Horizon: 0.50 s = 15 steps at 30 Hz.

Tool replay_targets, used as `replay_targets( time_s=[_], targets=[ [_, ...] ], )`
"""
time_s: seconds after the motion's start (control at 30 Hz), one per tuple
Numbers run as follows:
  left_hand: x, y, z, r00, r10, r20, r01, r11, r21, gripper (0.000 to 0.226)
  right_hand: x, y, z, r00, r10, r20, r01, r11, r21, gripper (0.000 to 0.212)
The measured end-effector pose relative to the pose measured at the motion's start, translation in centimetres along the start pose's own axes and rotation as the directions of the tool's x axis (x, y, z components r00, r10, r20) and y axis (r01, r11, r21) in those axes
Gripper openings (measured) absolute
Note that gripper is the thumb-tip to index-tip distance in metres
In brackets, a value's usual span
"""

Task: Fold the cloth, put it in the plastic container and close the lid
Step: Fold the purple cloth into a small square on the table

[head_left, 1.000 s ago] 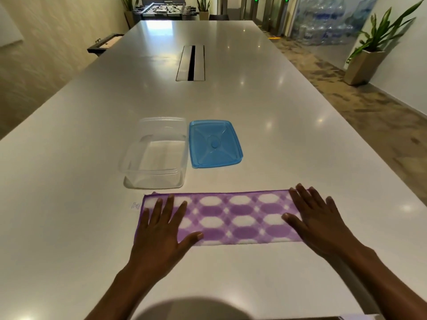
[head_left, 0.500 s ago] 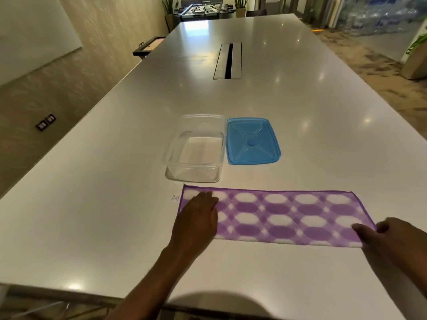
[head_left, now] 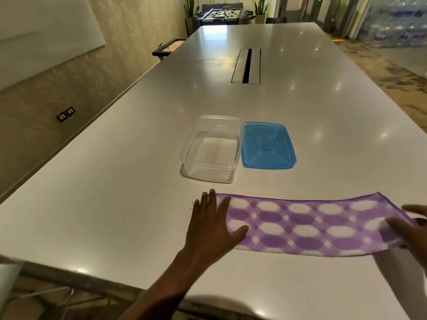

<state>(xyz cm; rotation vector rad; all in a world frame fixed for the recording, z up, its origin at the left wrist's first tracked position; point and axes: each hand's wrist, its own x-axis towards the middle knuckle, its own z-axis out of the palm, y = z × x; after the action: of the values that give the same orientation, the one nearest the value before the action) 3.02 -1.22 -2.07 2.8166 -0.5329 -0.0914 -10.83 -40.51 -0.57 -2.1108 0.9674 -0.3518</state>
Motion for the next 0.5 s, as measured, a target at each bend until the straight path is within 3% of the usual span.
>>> replay_targets(
  time_s=[0.17, 0.3, 0.5],
  targets=[
    [-0.1, -0.3, 0.3, 1.000, 0.022, 0.008, -0.022, 0.999, -0.045, 0.085, -6.9, -13.7, 2.9, 0.964, -0.259, -0.061, 0.264, 0.957, 0.116, 0.046],
    [-0.5, -0.4, 0.0, 0.996, -0.020, -0.082, -0.011, 0.932, -0.362, 0.053, -10.3, -19.0, 7.9, 0.901, -0.430, 0.050, 0.422, 0.898, 0.123, 0.044],
    [-1.0, -0.8, -1.6, 0.973, -0.197, -0.117, 0.071, 0.744, -0.664, 0.052, -14.9, -21.7, 16.7, 0.790, -0.516, 0.331, 0.496, 0.856, 0.149, 0.038]
  ],
)
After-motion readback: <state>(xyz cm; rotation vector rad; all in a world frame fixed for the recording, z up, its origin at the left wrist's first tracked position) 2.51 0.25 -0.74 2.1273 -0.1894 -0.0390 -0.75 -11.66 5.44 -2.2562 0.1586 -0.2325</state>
